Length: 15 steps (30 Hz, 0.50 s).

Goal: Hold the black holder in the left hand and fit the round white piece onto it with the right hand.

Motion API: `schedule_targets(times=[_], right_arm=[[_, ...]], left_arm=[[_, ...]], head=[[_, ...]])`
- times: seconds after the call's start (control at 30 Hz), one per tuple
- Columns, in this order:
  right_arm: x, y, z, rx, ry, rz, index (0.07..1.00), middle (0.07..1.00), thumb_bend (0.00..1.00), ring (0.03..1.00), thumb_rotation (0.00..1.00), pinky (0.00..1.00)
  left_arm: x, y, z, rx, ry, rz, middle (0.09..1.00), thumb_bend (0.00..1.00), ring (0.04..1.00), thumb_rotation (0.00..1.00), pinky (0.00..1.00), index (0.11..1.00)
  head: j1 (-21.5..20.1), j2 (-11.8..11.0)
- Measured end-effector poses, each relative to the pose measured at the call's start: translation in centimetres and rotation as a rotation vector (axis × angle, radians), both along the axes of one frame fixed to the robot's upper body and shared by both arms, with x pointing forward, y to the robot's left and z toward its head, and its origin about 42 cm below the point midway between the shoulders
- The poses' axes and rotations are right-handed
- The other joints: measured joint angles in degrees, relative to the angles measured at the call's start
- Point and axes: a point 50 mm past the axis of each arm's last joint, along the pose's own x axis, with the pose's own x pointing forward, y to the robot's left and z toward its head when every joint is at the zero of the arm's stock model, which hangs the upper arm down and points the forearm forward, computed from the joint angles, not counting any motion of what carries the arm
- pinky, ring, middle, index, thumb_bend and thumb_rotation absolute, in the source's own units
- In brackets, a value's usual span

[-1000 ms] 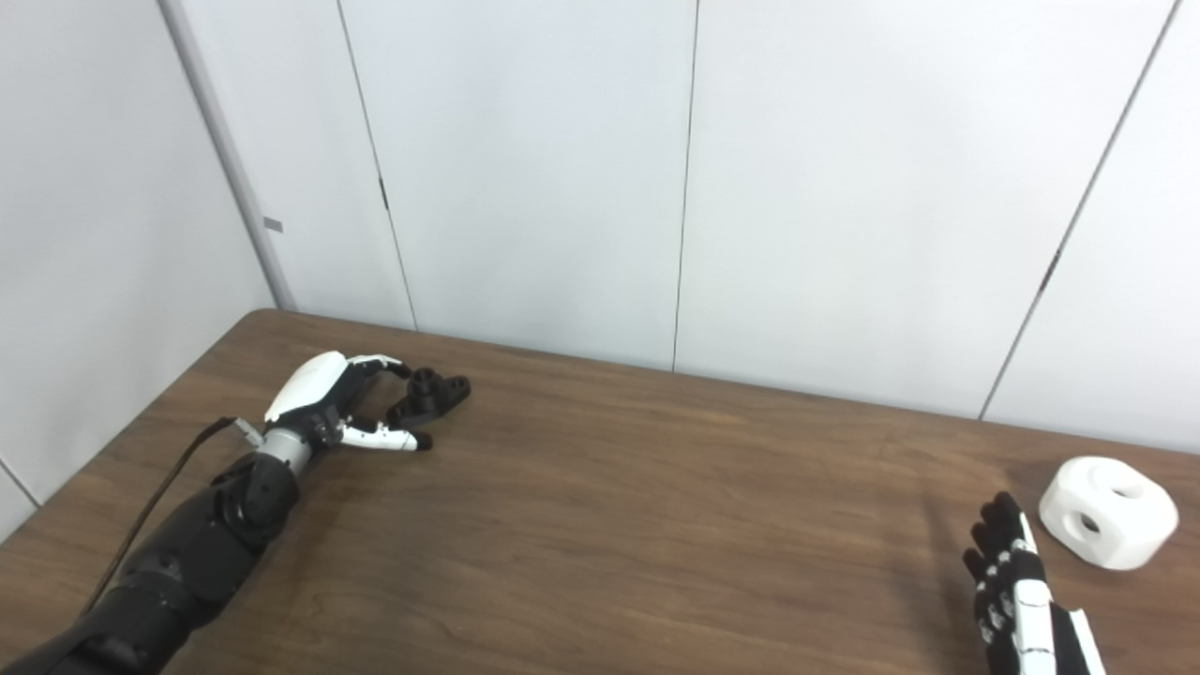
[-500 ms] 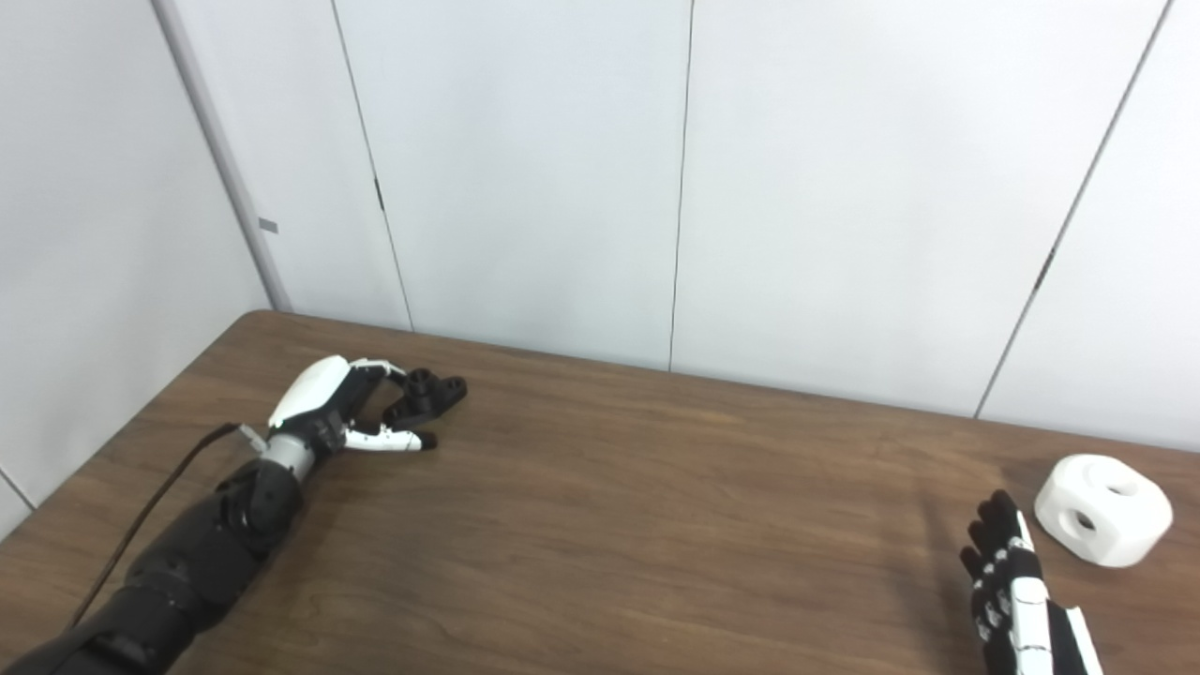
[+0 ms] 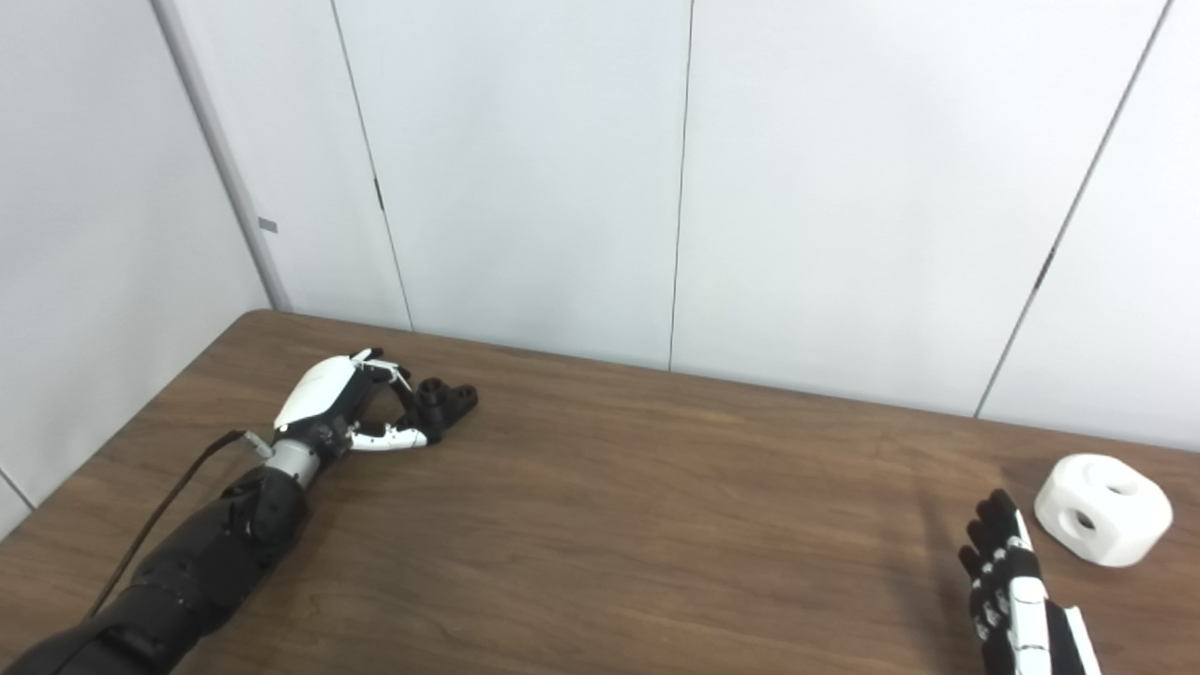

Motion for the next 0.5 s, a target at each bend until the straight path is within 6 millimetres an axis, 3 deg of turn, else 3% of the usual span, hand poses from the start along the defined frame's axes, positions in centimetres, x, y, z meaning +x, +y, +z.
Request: schedule_targets(times=[0.27,0.5], right_arm=[[-0.02,-0.01,0.02,0.002,-0.003,0.0,1.0,1.0,0.33,1.0,1.0,1.0],[-0.02,-0.01,0.02,0.001,-0.005,0.001,1.0,1.0,0.32,1.0,1.0,1.0]], left_arm=[[0.05,-0.13,-0.04,0.004,-0.001,-0.005,0.82,0.52,0.998,0.05,1.0,0.482],[0.08,-0.58,0.04,0.024,-0.018,-0.027,0.754,0.52,0.948,0.05,1.0,0.482]], head=[[-0.2,0.3],[-0.1,0.5]])
